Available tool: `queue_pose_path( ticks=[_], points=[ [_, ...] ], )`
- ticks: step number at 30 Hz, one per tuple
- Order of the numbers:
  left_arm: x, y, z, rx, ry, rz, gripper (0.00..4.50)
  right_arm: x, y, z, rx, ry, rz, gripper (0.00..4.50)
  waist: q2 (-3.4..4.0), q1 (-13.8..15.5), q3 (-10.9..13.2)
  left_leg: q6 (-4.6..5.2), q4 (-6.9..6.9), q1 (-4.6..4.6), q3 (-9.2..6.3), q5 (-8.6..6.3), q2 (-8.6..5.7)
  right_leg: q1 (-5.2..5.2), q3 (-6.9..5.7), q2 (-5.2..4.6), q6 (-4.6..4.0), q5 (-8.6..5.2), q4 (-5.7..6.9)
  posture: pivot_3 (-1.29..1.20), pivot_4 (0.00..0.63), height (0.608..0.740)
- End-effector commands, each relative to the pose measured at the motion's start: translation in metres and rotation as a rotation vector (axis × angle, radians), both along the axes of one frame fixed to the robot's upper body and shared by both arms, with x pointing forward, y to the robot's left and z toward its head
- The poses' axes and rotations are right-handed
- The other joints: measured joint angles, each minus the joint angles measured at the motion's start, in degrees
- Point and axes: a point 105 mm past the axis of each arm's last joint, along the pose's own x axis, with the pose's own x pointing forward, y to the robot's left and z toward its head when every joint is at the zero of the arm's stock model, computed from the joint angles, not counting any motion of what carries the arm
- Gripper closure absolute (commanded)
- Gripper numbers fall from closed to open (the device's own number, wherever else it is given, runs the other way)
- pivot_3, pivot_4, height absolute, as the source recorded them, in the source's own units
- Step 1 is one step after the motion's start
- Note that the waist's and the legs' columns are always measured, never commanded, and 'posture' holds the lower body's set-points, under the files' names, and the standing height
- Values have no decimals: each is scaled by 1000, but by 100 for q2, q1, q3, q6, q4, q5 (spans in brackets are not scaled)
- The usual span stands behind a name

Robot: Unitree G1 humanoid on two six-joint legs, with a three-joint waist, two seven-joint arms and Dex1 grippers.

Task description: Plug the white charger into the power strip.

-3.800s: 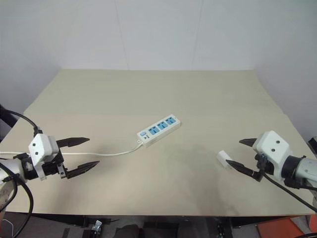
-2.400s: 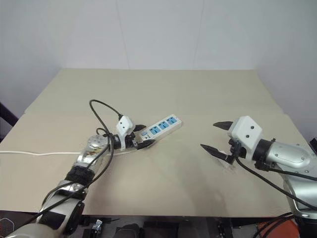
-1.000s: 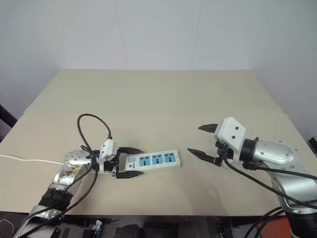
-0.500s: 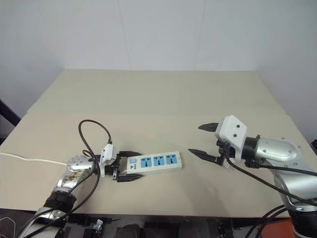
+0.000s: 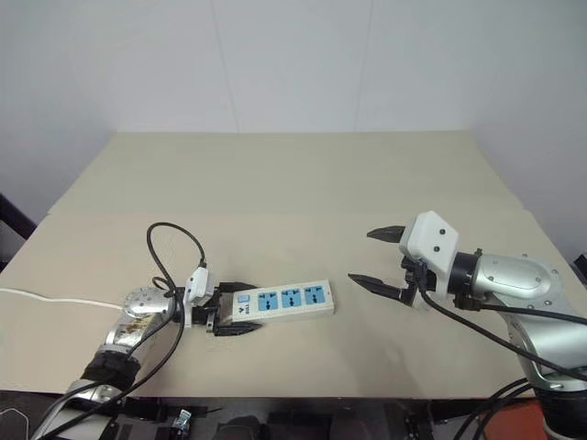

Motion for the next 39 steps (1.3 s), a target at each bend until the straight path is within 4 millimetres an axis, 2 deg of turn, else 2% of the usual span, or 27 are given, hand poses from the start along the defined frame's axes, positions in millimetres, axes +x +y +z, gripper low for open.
queue_pose_path(
  ticks=[1,4,7,10,15,20,26,31,39],
  points=[
    [-8,-2,-25,36,82,2,1196,-3,2,15,-1,-52,14,102,14,9,-11,0,0,0,0,0,-1,1,0,-1,0,0,0,0,150,740],
    [-3,-9,-21,23,57,2,1196,1,-3,19,22,-45,-20,102,35,34,-25,0,0,0,1,0,-3,3,0,-2,2,-1,-2,0,150,740],
    [-1,-15,-14,31,37,-42,1196,22,-13,23,82,9,-187,102,43,63,-30,0,0,1,1,1,-4,4,0,-3,2,-1,0,0,150,740],
    [1,-24,-9,44,27,-98,1196,56,-34,26,143,201,-469,102,43,61,-30,-2,1,0,0,4,-4,2,2,-2,-4,2,-3,0,150,740],
    [6,-33,-7,67,15,-135,1196,75,-47,27,71,448,-674,102,50,124,-35,2,0,-34,-10,3,-3,-27,-12,-1,-10,4,-10,0,150,740],
    [8,-36,-10,86,29,-154,1196,72,-57,12,-158,671,-763,102,53,152,-37,2,3,-100,-8,3,-12,-93,-9,-10,-10,6,-10,0,150,740],
    [8,-38,-10,84,27,-162,1196,65,-79,-8,-344,840,-794,102,52,120,-36,2,8,-97,-3,3,-14,-89,-8,-12,-5,6,-12,0,150,740],
    [4,-40,-11,81,25,-165,1196,66,-79,-17,-425,888,-744,102,53,106,-37,2,8,-96,-3,4,-12,-93,-6,-9,-2,7,-3,0,150,740],
    [-1,-43,-10,78,29,-165,1196,59,-73,-42,-498,991,-685,102,54,116,-37,2,8,-104,-4,4,-13,-101,-7,-10,-1,7,-6,0,150,740]
  ],
)
